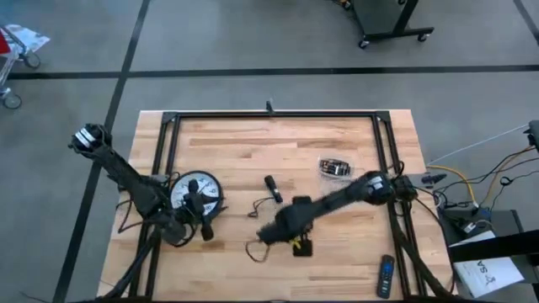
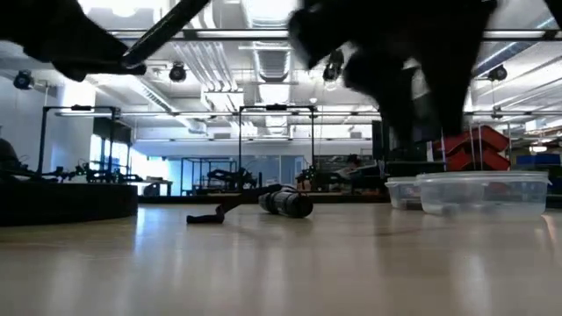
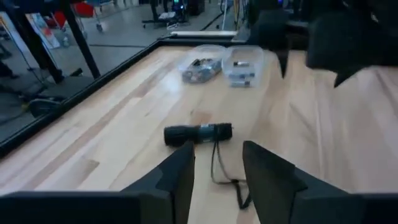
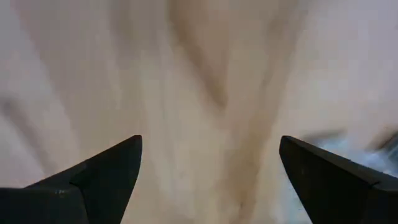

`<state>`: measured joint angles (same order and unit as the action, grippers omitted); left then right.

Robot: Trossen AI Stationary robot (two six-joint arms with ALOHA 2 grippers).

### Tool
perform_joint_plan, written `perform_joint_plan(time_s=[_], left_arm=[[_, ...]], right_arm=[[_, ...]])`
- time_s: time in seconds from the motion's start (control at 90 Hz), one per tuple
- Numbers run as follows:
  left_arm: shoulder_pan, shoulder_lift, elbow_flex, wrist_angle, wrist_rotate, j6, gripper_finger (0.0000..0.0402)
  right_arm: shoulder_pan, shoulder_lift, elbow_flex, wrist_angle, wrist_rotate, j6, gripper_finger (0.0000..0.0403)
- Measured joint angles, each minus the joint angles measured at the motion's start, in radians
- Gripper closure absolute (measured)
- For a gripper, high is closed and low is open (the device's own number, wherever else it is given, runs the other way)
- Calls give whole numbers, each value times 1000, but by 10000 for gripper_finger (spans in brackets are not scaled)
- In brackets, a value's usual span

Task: Insert battery
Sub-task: Remove the black cover of the remote’s battery compartment

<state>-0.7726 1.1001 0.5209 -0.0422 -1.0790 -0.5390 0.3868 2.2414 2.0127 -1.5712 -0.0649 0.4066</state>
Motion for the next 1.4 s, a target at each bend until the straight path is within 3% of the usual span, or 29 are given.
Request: perform_joint_plan(time_s=[0.333, 0.633, 0.733, 0.856, 1.067, 1.233, 1.4], left_arm=[[94, 127, 93, 1, 192, -20, 282], [192, 269, 206, 8, 340, 32, 255], [217, 317, 257, 7, 382, 92, 237], [247, 373, 318, 2, 419, 160, 213], [308, 436, 396, -7, 493, 292, 188], [357, 447, 408, -6, 516, 346, 185], [395, 444, 408, -27, 516, 351, 196]], right_arm=[[192, -223, -322, 6, -168, 402, 44], [320, -389, -521, 108, -318, 1095, 44], [347, -401, -566, 130, -378, 1225, 44], [379, -402, -614, 178, -459, 1251, 44], [438, -397, -710, 454, -532, 1171, 44], [475, -359, -735, 454, -644, 1028, 44], [514, -334, -758, 458, -662, 957, 44]])
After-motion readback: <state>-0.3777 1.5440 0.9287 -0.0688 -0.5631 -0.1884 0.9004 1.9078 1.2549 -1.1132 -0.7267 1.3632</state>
